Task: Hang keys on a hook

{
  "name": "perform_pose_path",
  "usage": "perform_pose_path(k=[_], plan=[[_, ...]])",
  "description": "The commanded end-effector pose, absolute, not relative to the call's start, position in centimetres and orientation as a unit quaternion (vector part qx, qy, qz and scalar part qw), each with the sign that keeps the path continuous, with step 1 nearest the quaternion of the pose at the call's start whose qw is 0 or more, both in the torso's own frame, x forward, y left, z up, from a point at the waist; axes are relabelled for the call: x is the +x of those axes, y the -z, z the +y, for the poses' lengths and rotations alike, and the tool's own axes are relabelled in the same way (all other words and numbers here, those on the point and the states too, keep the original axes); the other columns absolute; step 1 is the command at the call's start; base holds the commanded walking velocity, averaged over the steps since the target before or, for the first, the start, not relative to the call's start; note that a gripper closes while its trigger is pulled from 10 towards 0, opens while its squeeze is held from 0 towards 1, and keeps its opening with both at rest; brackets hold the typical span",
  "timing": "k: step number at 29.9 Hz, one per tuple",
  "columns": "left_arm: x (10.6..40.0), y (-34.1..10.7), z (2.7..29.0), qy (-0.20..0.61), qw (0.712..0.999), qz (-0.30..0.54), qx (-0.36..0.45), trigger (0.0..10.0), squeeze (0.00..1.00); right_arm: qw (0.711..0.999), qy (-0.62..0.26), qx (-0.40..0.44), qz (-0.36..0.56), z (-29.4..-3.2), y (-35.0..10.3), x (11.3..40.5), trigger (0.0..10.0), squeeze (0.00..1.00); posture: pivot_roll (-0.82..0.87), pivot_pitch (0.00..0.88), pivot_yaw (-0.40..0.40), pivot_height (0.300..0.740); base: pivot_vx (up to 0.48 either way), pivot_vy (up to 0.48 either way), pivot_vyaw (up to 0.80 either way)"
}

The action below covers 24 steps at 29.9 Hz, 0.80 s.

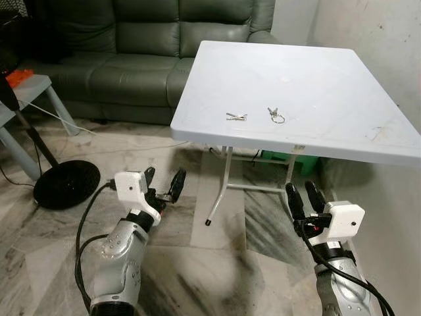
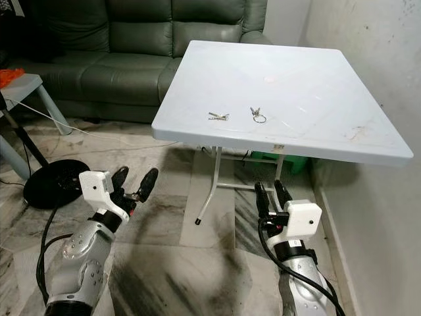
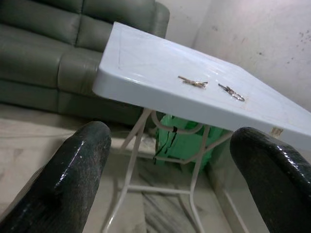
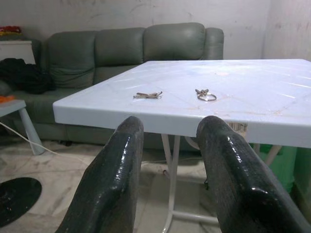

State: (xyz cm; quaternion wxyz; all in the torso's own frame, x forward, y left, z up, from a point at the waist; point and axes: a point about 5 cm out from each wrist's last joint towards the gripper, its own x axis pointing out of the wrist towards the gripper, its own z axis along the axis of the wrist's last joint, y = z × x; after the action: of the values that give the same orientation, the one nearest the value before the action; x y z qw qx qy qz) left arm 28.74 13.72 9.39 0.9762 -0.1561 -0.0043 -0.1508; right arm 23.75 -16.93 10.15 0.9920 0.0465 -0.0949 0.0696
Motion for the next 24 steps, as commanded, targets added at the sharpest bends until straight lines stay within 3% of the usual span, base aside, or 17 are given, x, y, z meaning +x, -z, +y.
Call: perform_pose_path(k=[1,9,10,24], plan=[[29.03,-9.99,13.45,0.146,0.976,-0.007,-0.159,10.0,0.00,0.991,-0.076,0.046,-0.103,-16.64,-10.94,24.05,10.0,0.00,-0.06,0.003,-0.020,0.740,0.000,0.000,0.00],[29.35,-10.25,13.23,0.142,0.979,-0.002,-0.148,10.0,0.00,0.990,-0.078,0.039,-0.107,-17.08,-11.35,24.60,10.0,0.00,-0.05,0.000,-0.030,0.740,0.000,0.000,0.00],[29.42,-10.23,13.29,0.141,0.979,-0.001,-0.146,10.0,0.00,0.990,-0.081,0.044,-0.103,-17.16,-11.29,24.68,10.0,1.00,-0.05,0.000,-0.033,0.740,0.000,0.000,0.00],[29.70,-10.25,13.21,0.139,0.980,0.002,-0.139,10.0,0.00,0.990,-0.098,0.041,-0.093,-17.24,-11.17,24.95,10.0,1.00,-0.03,0.000,-0.044,0.740,0.000,0.000,0.00]])
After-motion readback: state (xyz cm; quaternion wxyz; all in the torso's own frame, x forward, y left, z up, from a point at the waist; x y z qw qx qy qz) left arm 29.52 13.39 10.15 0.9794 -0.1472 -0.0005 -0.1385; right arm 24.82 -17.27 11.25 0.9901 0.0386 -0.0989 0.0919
